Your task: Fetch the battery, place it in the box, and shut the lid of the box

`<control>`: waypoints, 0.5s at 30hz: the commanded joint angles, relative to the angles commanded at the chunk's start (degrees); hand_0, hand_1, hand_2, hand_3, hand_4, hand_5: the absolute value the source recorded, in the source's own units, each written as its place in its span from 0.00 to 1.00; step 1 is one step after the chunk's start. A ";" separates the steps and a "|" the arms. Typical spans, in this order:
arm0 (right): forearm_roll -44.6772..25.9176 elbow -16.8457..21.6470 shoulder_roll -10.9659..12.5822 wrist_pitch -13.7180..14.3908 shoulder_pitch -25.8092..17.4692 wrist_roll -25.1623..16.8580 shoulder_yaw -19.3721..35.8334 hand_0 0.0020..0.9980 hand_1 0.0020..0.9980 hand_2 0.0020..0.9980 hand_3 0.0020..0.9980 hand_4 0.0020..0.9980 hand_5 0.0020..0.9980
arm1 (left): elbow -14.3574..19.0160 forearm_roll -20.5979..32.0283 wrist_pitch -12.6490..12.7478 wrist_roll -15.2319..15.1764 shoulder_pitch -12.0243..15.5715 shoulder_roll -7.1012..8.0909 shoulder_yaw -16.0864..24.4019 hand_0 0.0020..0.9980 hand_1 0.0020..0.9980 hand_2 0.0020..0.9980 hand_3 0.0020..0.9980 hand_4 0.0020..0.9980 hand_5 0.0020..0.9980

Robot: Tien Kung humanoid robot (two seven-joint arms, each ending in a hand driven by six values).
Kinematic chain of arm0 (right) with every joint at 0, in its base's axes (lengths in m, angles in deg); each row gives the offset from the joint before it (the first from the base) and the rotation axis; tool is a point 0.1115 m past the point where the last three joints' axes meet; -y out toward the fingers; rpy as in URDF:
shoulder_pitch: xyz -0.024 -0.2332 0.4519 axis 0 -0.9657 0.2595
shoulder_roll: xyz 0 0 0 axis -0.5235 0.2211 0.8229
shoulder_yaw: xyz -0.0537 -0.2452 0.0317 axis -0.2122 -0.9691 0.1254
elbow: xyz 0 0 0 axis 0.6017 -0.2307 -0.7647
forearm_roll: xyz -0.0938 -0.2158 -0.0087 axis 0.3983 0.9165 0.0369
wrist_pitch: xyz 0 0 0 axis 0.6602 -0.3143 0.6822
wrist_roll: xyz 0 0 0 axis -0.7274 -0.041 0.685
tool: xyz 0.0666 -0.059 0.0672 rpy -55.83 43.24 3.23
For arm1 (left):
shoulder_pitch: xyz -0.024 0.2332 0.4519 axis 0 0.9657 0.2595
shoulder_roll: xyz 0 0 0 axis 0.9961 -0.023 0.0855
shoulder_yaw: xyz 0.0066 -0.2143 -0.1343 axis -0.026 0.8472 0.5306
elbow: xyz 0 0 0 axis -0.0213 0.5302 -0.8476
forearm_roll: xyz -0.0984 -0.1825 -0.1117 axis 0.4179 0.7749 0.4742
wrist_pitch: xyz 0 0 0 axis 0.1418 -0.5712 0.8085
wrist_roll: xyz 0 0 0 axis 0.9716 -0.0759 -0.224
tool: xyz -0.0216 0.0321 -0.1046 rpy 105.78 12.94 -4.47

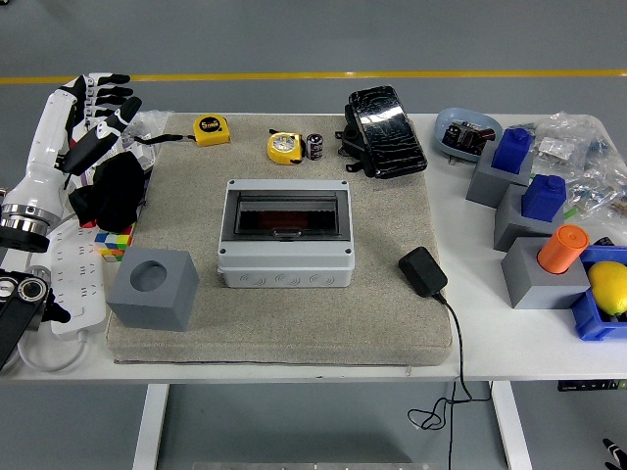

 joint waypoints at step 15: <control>-0.09 0.00 0.07 -0.11 0.10 -0.08 0.09 0.66 0.66 0.66 0.54 0.95 0.45 | 0.49 -0.79 -0.35 0.45 -0.11 -0.10 0.15 0.53 0.66 0.68 0.72 1.00 0.86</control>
